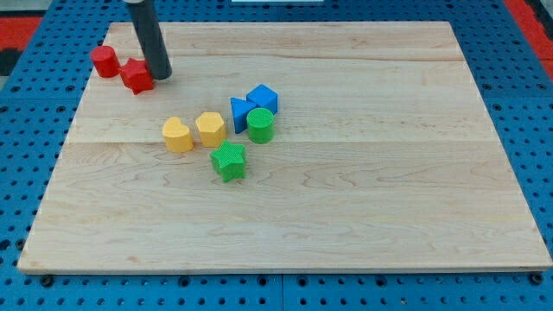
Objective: Slide the red star towards the yellow heart
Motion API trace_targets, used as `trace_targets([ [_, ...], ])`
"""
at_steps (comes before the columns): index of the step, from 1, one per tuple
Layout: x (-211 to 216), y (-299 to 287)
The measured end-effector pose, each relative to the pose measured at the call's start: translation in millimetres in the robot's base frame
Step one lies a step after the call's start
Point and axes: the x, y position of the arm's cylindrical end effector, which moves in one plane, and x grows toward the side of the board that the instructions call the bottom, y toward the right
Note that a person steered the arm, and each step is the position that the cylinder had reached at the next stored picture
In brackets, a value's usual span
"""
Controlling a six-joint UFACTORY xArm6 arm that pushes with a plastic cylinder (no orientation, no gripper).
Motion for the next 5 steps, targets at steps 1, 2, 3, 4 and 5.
trace_targets([
  [1,-39.8,-9.6],
  [2,-31.4,-59.3],
  [3,-8.5,-64.5],
  [4,41.2,-49.2],
  [5,78.6,-28.1],
])
